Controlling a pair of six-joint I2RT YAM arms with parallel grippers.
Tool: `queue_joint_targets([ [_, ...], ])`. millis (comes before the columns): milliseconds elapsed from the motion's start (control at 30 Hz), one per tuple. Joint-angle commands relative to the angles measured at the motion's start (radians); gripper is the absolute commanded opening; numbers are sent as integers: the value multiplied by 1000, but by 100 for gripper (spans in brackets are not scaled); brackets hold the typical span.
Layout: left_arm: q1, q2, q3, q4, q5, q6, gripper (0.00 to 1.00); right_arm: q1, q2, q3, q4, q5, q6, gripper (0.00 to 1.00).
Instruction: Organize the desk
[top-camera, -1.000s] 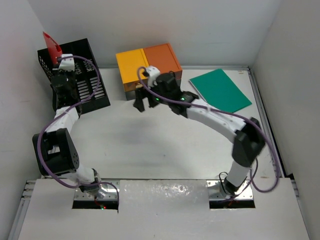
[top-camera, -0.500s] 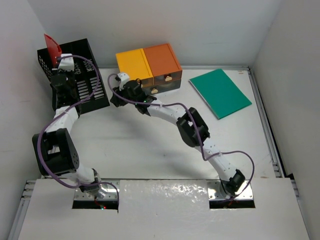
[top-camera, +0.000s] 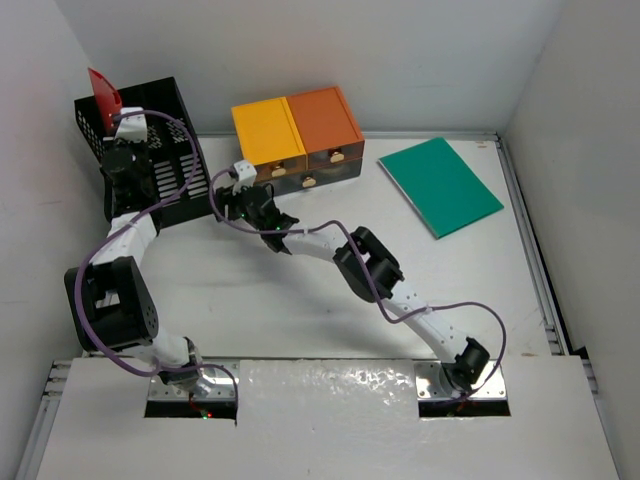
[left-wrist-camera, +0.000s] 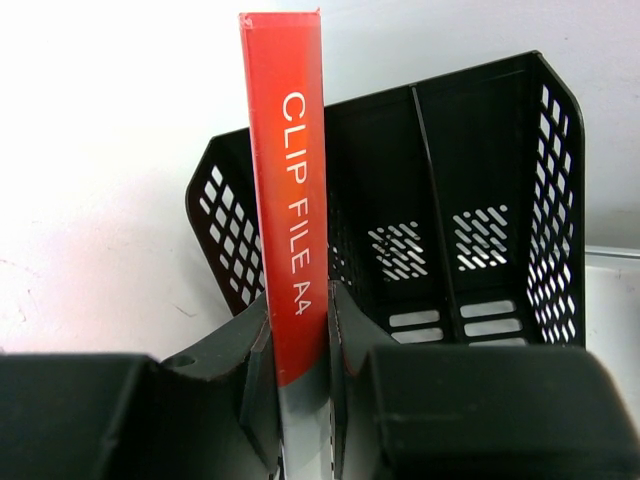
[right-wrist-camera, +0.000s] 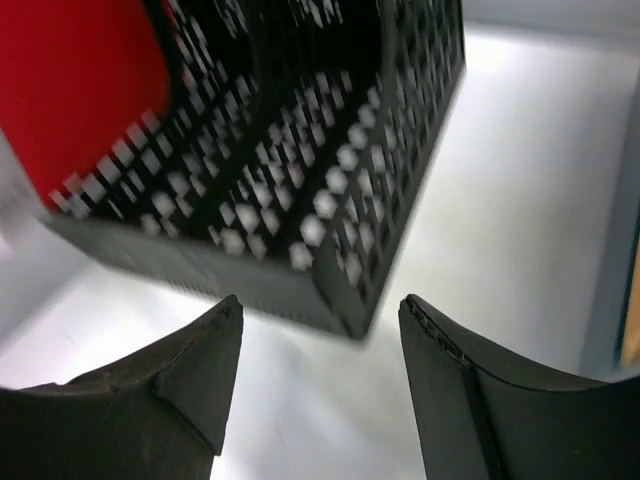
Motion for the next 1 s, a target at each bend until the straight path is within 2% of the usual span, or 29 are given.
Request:
queue_joint_targets([
  [0, 15, -16, 20, 10, 21, -22, 0, 8, -79, -105, 118, 50, -14, 63],
  [133, 25, -26, 7, 24, 16, -40, 0, 8, -65, -98, 112, 50, 10, 63],
  [333, 59, -32, 19, -3, 104, -60, 0, 8, -60, -153, 111, 30, 49, 61],
  [667, 59, -47, 135, -203, 194, -28, 0, 8, -284, -526, 247, -48, 50, 65],
  [867, 58, -47, 198, -315, 145, -31, 0, 7, -421, -746, 359, -83, 70, 66],
  [967, 58, -46, 258, -416, 189, -63, 0, 7, -491, -837, 397, -97, 72, 67],
])
